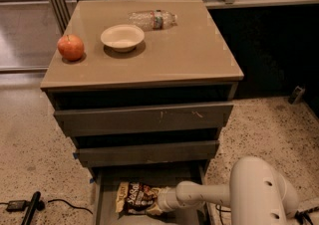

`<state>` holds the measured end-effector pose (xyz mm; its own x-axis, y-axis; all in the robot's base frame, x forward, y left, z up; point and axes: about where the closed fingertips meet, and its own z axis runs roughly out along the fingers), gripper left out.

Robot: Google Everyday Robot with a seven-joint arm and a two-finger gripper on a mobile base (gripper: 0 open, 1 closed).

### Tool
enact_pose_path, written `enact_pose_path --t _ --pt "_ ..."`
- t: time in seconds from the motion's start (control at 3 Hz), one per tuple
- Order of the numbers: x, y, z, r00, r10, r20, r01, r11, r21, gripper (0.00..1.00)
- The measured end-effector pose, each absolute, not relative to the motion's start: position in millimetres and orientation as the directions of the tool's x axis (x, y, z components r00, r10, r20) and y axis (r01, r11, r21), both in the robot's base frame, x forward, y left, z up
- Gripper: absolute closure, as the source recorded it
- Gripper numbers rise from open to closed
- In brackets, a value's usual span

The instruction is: Pick brown chip bag from bottom drawer and place on counter

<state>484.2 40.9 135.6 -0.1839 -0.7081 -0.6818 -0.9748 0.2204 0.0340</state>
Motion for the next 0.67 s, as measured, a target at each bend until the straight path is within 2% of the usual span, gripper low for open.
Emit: enact_pose_path --t 0.33,0.67 --pt "484.1 40.9 135.5 -0.184 -0.708 -0.682 -0.975 0.220 0.034 0.86" --pt "484.5 40.6 141.5 -0.185 -0.709 -0.681 -0.975 0.218 0.039 1.00"
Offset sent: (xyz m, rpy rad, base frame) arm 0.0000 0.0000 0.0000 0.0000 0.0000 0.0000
